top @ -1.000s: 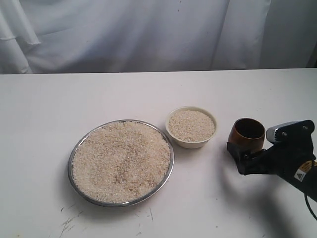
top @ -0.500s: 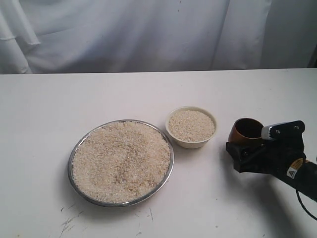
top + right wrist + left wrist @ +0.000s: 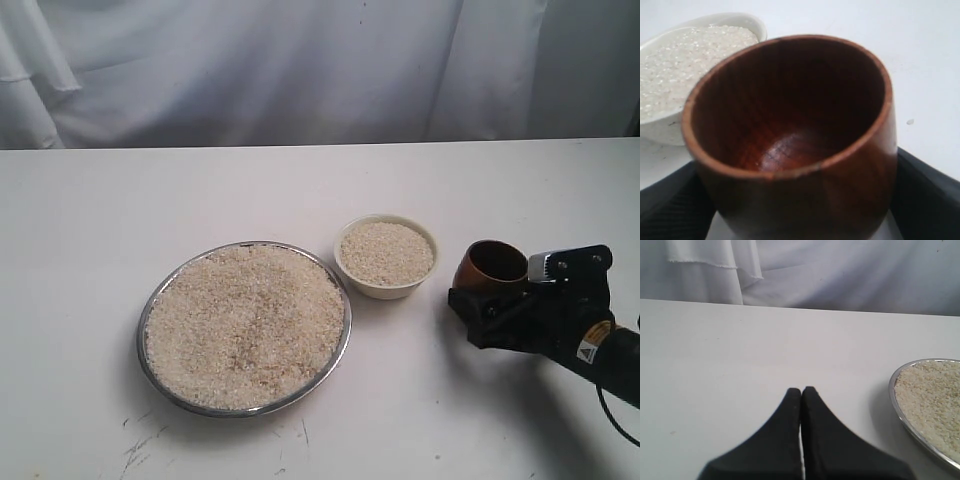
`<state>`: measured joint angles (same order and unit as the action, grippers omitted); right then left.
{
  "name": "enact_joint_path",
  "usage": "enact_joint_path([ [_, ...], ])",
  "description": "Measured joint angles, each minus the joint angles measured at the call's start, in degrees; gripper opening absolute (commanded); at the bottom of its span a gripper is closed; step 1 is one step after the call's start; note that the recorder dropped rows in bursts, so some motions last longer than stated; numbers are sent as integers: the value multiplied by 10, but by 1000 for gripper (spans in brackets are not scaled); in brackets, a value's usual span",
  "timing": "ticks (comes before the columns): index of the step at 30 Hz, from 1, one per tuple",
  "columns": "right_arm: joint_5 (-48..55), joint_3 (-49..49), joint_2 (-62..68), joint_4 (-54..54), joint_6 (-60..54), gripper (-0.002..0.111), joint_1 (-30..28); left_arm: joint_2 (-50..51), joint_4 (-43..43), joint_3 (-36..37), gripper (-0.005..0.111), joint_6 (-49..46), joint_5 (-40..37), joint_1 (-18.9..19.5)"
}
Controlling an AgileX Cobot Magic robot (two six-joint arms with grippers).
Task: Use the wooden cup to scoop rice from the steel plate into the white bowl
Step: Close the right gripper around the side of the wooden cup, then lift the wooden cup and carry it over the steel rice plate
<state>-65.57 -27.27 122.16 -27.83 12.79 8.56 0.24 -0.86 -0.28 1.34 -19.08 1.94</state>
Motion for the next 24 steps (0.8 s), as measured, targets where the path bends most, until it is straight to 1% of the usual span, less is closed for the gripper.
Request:
enact_joint_path([
  [3,-2,1,0,-8,5,9,0,0,0,0,0,0,0,0],
  [7,3,12,-11,-13,11,2,0,0,0,0,0,0,0,0],
  [9,25,14,-31,-17,9,0,0,0,0,0,0,0,0,0],
  [13,92,14,-90,-12,-2,0,0,0,0,0,0,0,0,0],
  [15,137,9,-138,-12,-3,0,0,0,0,0,0,0,0,0],
  [17,263,-19,-203,-10,2,0,15,0,0,0,0,0,0,0],
  [18,293,-28,-218,-10,3,0,25,0,0,0,0,0,0,0],
  [19,342,-48,-242,-10,3,0,45,0,0,0,0,0,0,0],
  [20,362,-61,-253,-10,4,0,58,0,0,0,0,0,0,0],
  [21,401,-94,-270,-10,5,0,88,0,0,0,0,0,0,0],
  [22,426,-113,-277,-10,5,0,104,0,0,0,0,0,0,0],
  [23,479,-151,-281,-11,-4,0,133,0,0,0,0,0,0,0],
  [24,513,-168,-281,-11,-15,0,147,0,0,0,0,0,0,0],
])
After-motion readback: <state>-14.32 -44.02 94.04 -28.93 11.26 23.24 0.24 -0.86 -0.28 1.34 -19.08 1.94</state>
